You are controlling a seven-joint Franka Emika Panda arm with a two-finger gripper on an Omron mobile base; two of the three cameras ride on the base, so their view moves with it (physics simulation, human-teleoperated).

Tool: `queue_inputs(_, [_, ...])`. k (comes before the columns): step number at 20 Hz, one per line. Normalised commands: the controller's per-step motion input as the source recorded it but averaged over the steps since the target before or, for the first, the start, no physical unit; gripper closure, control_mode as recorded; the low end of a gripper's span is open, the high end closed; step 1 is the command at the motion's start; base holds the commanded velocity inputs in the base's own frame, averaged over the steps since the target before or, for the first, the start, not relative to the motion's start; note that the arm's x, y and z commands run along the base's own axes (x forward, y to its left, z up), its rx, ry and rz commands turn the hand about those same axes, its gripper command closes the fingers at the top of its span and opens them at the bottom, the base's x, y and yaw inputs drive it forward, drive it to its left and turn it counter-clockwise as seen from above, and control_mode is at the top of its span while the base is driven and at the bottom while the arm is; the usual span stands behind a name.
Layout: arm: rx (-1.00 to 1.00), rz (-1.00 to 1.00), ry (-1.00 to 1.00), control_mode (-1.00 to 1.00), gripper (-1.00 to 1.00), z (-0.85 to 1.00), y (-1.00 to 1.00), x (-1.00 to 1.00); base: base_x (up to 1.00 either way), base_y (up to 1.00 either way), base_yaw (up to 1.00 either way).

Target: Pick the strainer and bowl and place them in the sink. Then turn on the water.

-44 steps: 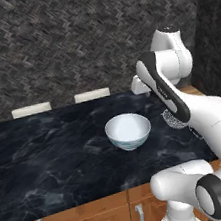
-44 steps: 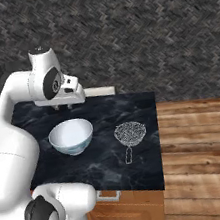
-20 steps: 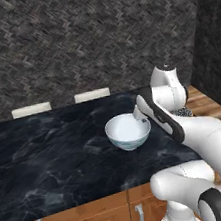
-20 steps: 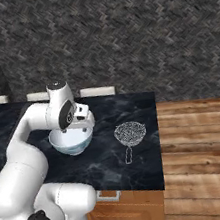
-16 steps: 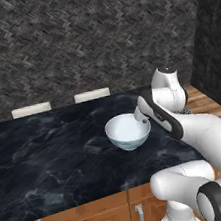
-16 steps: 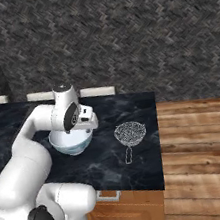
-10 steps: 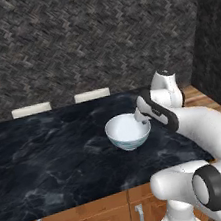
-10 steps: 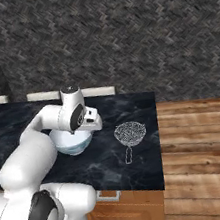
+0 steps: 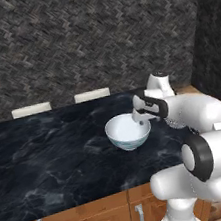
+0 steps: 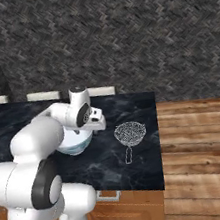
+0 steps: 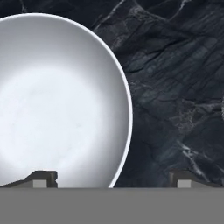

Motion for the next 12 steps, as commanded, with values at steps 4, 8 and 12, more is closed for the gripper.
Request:
queue_inputs(4, [0.00,0.00,0.06,-1.00,-1.00,-0.20,0.00,0.35,0.00,0.00,0.00])
queue_inputs(8, [0.00,0.00,0.06,-1.00,-1.00,-0.22,-0.03,0.33,0.00,0.00,0.00])
queue_inputs(12, [0.04,0.00,0.05,-1.00,-1.00,-0.27,-0.15,0.25,0.00,0.00,0.00])
